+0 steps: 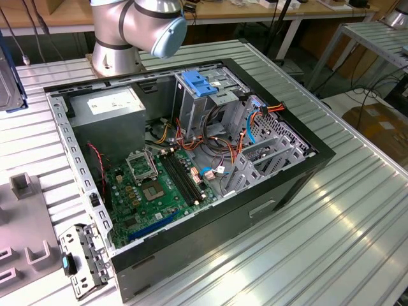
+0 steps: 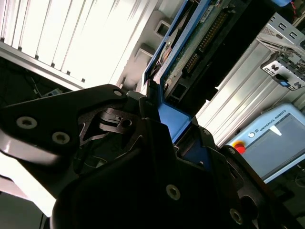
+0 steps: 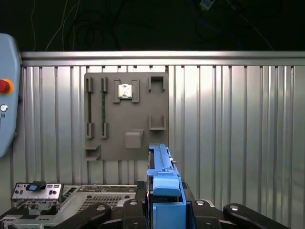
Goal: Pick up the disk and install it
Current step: 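Pick up the disk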
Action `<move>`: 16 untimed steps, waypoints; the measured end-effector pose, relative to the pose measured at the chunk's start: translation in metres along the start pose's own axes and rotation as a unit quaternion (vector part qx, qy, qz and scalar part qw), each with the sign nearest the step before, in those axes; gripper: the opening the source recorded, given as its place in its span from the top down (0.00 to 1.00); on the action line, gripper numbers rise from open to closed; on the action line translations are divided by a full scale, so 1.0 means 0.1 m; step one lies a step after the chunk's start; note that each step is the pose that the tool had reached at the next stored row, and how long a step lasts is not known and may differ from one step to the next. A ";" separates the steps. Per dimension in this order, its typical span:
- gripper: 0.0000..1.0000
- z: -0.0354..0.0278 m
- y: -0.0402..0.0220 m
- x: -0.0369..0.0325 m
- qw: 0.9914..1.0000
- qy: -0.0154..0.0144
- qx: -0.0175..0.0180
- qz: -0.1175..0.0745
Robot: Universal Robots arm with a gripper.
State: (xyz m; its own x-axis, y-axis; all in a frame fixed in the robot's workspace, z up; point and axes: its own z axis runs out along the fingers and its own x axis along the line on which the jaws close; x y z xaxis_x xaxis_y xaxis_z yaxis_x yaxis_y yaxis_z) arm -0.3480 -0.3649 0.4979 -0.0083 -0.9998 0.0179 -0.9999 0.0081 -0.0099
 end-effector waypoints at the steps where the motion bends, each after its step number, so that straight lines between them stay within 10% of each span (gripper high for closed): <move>1: 0.63 0.000 -0.011 0.000 1.000 0.000 0.000 0.000; 16: 0.63 0.002 -0.189 -0.002 1.000 0.000 0.000 0.000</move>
State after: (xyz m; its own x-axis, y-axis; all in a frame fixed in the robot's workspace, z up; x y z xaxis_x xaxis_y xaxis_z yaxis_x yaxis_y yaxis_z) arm -0.3291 -0.3649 0.4979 -0.0083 -0.9998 0.0178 -0.9999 0.0081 -0.0099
